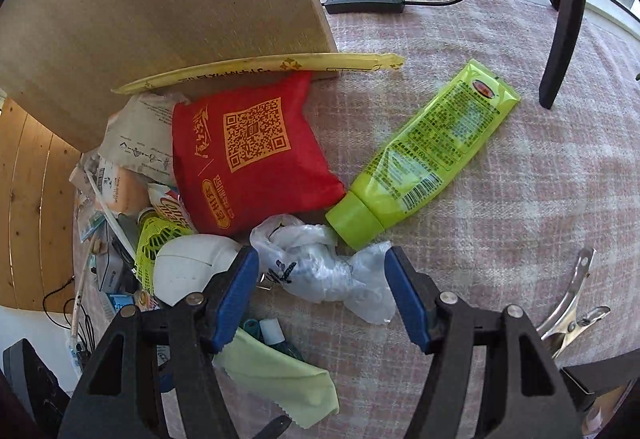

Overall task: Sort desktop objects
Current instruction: 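Grasp the white plastic bag with the right tool while the left tool grasps the green cloth, then carry the bag and green cloth into the black tray and release both, then move both tools back to the pile of items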

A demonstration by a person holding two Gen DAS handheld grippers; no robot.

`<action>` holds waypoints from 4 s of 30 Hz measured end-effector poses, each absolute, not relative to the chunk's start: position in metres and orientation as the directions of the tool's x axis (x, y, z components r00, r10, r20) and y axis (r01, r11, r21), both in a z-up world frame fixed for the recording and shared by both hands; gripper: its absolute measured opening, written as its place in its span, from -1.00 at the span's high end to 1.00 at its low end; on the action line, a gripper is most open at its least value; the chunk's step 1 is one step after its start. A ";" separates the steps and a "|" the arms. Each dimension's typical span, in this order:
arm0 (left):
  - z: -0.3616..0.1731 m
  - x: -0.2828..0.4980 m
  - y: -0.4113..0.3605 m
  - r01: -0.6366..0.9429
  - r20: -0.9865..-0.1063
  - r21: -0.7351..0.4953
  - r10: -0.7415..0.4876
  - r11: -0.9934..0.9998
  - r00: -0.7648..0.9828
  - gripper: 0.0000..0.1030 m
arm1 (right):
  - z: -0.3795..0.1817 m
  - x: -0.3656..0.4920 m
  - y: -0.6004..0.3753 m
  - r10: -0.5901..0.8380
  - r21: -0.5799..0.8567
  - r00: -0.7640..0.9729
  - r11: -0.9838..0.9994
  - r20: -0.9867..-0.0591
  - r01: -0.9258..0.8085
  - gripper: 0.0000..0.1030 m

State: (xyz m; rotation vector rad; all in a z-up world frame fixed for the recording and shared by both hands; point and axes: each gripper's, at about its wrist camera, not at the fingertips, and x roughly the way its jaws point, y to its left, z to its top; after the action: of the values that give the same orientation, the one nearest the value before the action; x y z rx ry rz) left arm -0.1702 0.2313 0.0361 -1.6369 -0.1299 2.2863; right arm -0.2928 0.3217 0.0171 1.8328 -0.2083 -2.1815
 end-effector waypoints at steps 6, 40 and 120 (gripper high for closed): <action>0.029 -0.171 0.237 -0.216 -0.910 -0.248 0.304 -0.944 -0.283 -0.21 | 0.011 -0.290 0.318 -0.253 0.221 -0.146 -0.954 -0.956 0.201 -0.09; 0.069 -0.085 0.257 -0.271 -0.890 -0.255 0.335 -0.928 -0.310 0.73 | 0.038 -0.134 0.447 -0.327 0.334 -0.242 -0.943 -0.914 0.011 0.46; 0.126 0.046 0.228 -0.093 -0.882 -0.192 0.213 -0.977 -0.421 -0.10 | 0.142 0.023 0.487 -0.317 0.281 -0.423 -0.949 -0.849 0.145 -0.16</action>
State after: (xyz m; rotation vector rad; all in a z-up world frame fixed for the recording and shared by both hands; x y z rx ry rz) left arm 0.0455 0.2284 0.1257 -1.5757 -0.1693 2.4994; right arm 0.0227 0.4873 0.1417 1.5020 -0.2390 -2.4289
